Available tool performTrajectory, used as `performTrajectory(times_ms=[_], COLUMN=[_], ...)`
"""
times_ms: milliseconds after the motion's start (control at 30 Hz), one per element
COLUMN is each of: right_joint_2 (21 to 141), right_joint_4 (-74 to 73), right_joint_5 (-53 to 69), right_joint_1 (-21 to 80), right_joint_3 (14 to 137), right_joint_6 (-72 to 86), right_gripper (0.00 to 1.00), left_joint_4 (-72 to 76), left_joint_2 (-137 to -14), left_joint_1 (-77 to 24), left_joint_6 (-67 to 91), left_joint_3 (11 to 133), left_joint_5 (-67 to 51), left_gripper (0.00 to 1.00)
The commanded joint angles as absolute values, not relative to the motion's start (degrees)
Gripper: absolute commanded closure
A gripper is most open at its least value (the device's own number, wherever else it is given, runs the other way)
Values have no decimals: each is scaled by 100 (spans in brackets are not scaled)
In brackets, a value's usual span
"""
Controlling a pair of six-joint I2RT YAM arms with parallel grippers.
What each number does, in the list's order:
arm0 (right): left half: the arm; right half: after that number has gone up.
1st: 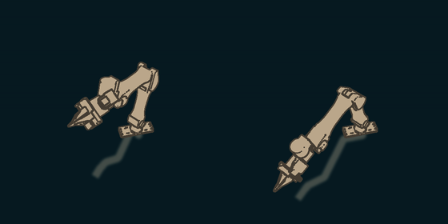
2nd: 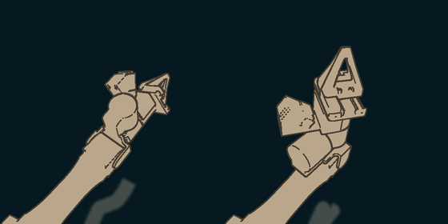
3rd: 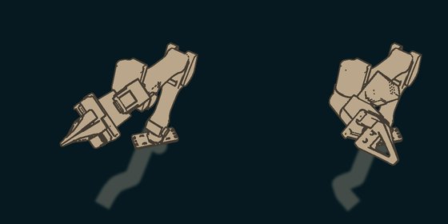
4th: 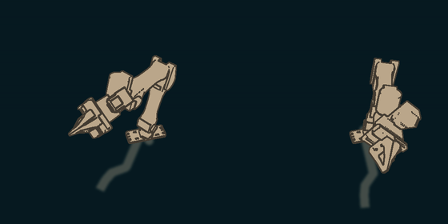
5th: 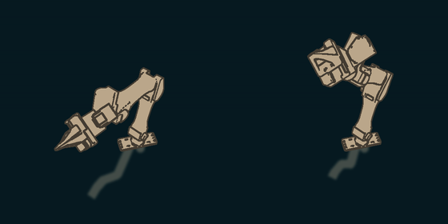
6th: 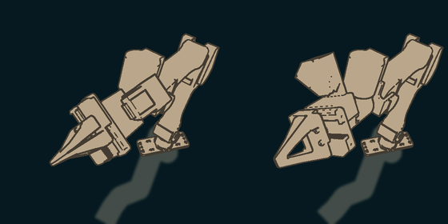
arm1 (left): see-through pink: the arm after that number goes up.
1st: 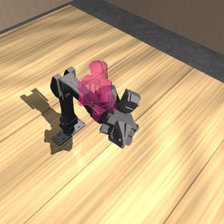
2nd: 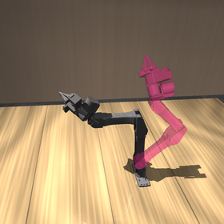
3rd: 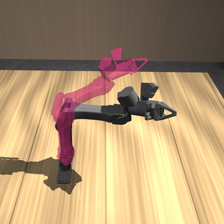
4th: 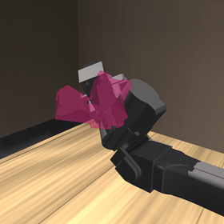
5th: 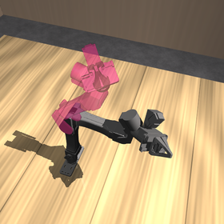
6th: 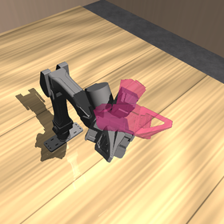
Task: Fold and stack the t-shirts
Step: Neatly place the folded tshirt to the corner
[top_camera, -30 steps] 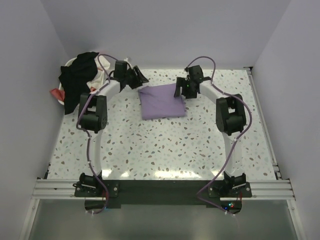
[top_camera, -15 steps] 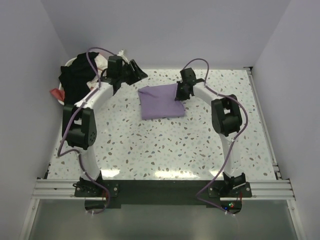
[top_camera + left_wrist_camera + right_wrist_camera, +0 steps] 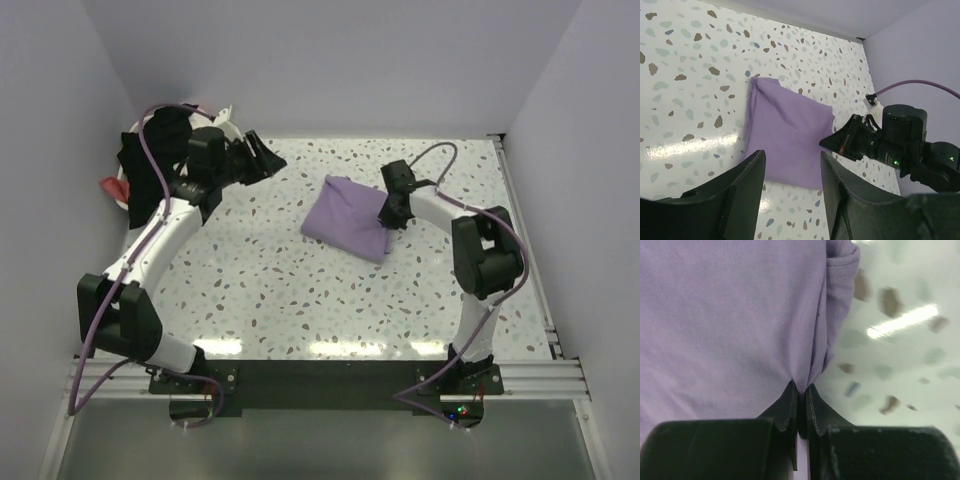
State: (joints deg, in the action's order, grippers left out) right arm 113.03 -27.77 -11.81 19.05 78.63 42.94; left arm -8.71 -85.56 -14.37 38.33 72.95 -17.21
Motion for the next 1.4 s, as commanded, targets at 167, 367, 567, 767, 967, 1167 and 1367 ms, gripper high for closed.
performTrajectory(times_ms=[167, 367, 567, 767, 967, 1167, 1367], right_joint_2=[9581, 8808, 7737, 6743, 6364, 5968, 5722], right_joint_4=[-3522, -4244, -4491, -4693, -5150, -5151, -5343], right_joint_5=[-2222, -2619, -2663, -2400, -2312, -1776, -1661], right_joint_1=[890, 195, -999, -2309, -2838, -2927, -2927], right_joint_3=[6197, 5450, 4633, 4105, 3903, 3446, 3541], right_joint_6=[5686, 6240, 6390, 6258, 6258, 6091, 5661], right_gripper=[100, 100, 100, 100, 100, 100, 1], left_joint_4=[-1125, -1230, -1266, -1345, -1450, -1424, -1415], left_joint_2=[-7744, -7515, -7278, -6979, -6777, -6627, -6522], left_joint_1=[-1617, -1871, -2144, -2180, -2180, -2180, -2180], left_joint_6=[3472, 3393, 3419, 3410, 3392, 3419, 3419], left_joint_3=[6821, 6733, 6557, 6372, 6355, 6223, 6082], left_joint_5=[-1723, -1688, -1608, -1608, -1591, -1600, -1600], left_gripper=[48, 48, 48, 48, 48, 48, 48])
